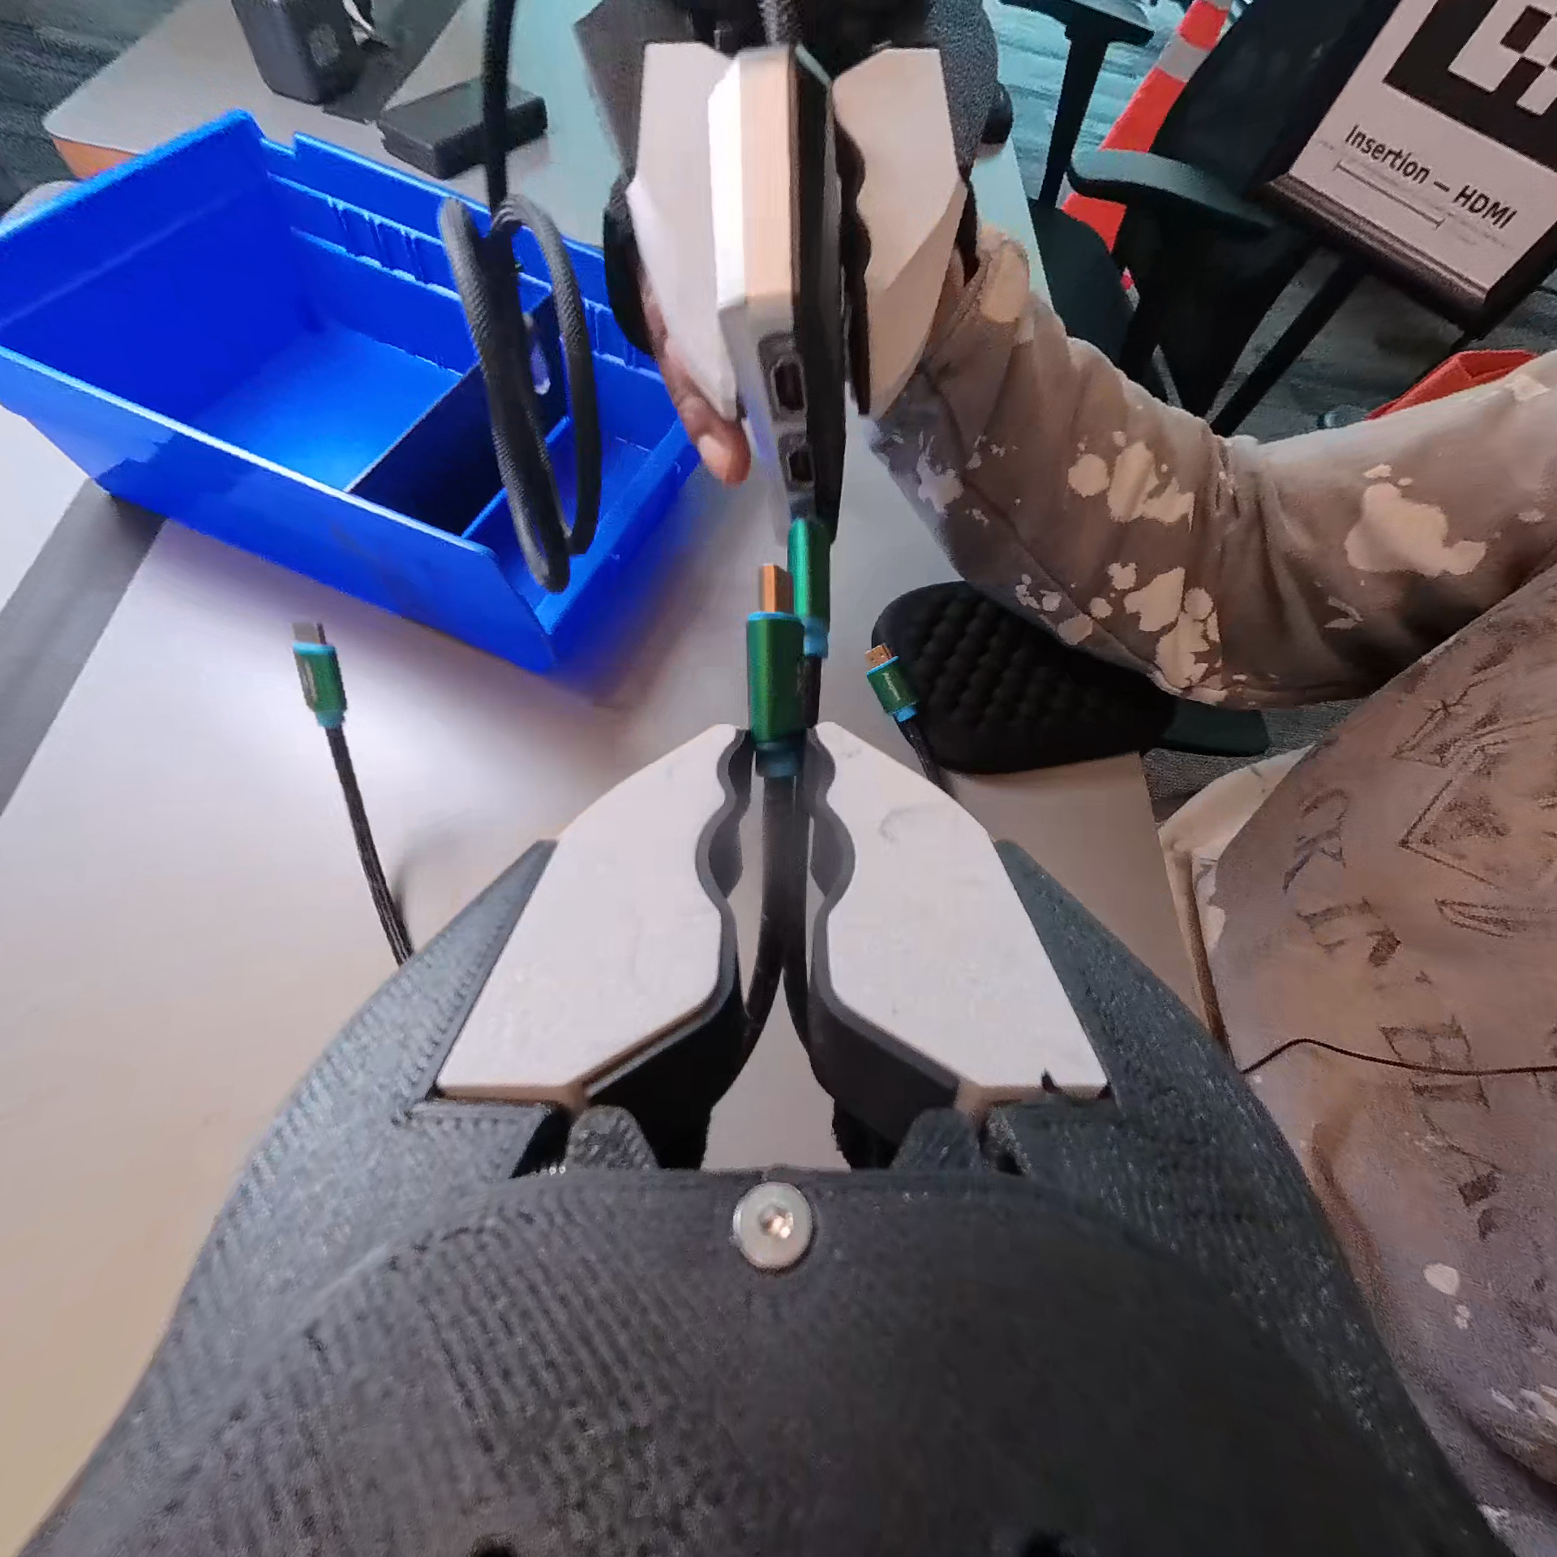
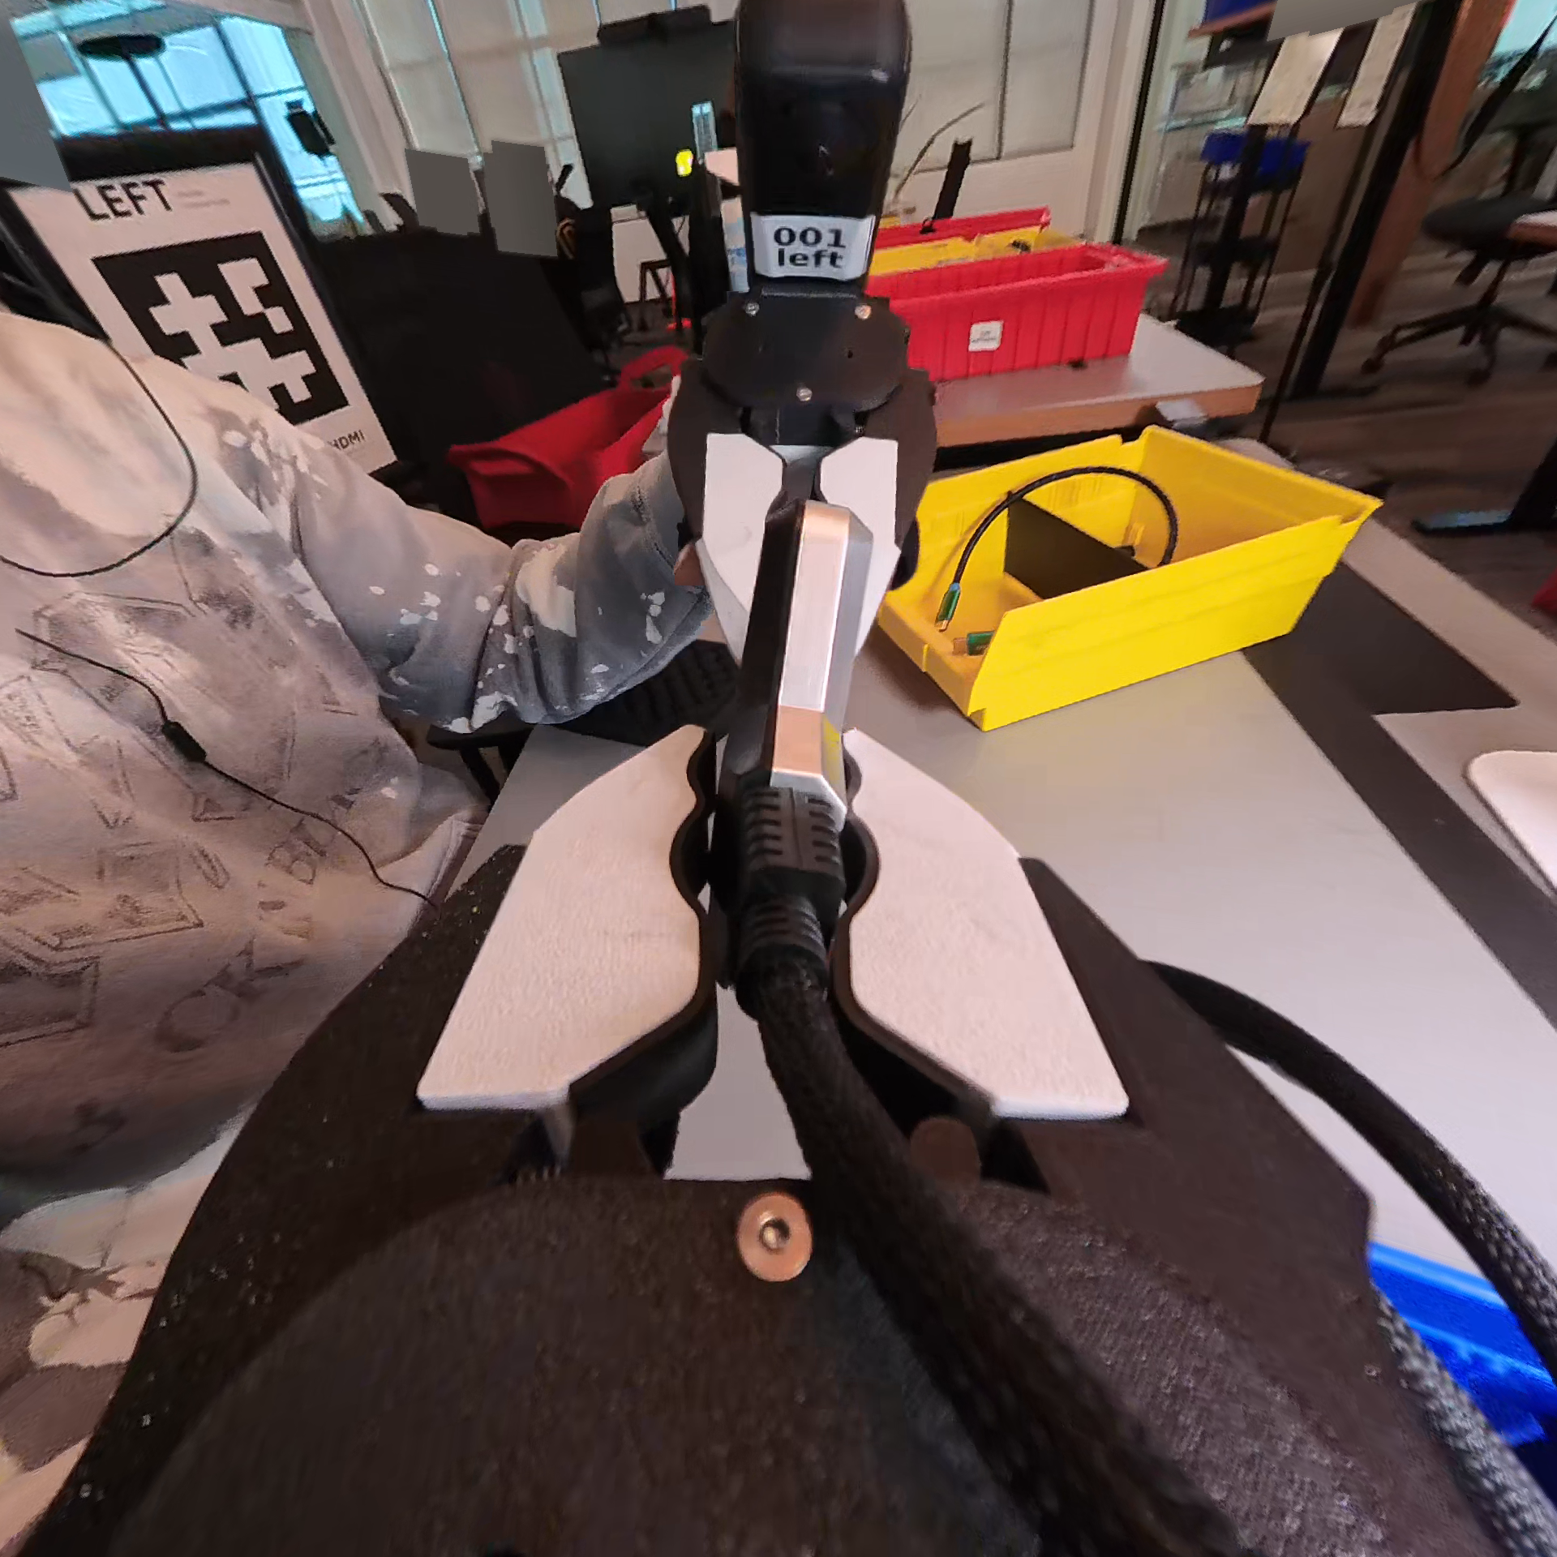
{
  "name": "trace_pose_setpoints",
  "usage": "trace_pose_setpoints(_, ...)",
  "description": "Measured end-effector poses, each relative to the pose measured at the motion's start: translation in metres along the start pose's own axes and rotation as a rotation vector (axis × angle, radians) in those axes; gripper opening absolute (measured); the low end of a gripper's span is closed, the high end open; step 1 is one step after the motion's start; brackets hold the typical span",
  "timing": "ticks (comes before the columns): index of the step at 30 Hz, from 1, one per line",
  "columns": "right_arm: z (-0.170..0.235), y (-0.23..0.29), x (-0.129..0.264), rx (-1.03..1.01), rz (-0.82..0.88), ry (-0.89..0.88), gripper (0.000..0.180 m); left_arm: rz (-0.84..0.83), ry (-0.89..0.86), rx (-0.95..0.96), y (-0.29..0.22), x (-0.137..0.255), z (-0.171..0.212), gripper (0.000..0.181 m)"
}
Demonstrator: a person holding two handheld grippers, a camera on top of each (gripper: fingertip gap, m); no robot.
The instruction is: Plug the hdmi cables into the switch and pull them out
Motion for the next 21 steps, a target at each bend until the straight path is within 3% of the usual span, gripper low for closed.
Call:
trace_pose_setpoints(6,0.018,-0.015,-0.029,-0.087,-0.061,0.026,0.026,0.033,0.038,0.017,0.004,0.000,0.015,0.012)
trace_pose_setpoints(21,0.019,-0.019,-0.034,-0.114,-0.068,-0.017,0.025,0.043,0.032,0.122,0.010,0.002,0.021,0.012)
Point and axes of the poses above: each gripper's, where its closed fingertips meet, x back along the fingers, z out of its underside, y = z × x across the jaws, the point moved 7 cm from there along x, back along the fingers, and after that the axes turned 9 degrees about -y, right-handed, at the moved point
